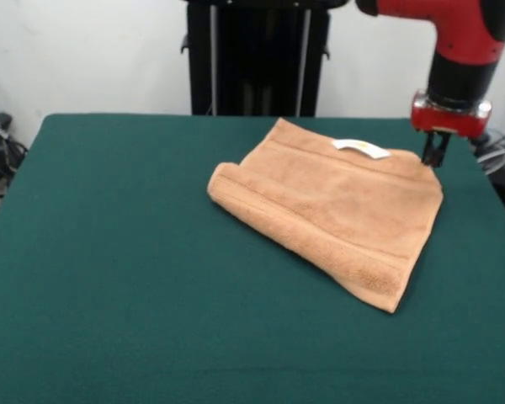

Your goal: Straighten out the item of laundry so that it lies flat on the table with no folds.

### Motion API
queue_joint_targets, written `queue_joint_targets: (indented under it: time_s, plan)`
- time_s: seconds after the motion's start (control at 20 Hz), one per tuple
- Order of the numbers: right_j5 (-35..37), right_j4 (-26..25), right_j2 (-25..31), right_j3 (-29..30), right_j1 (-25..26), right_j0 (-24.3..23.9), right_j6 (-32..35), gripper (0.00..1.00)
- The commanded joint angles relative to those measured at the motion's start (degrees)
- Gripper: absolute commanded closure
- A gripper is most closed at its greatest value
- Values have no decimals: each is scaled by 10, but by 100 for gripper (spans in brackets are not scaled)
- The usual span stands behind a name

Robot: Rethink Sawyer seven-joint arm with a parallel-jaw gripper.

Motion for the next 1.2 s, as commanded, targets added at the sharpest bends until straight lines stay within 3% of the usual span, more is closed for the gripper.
queue_joint_targets:
  time_s: [0.05,0.4,0.55,0.75,1.2]
  plan:
    - [-20,-13,33,18,-10,-77,105,100]
    - [-22,-22,32,7,-4,-107,97,100]
    - [40,-42,7,-51,34,-96,45,100]
    - [-21,-55,18,-65,83,-102,55,100]
    - [-40,-74,19,-97,127,-95,68,100]
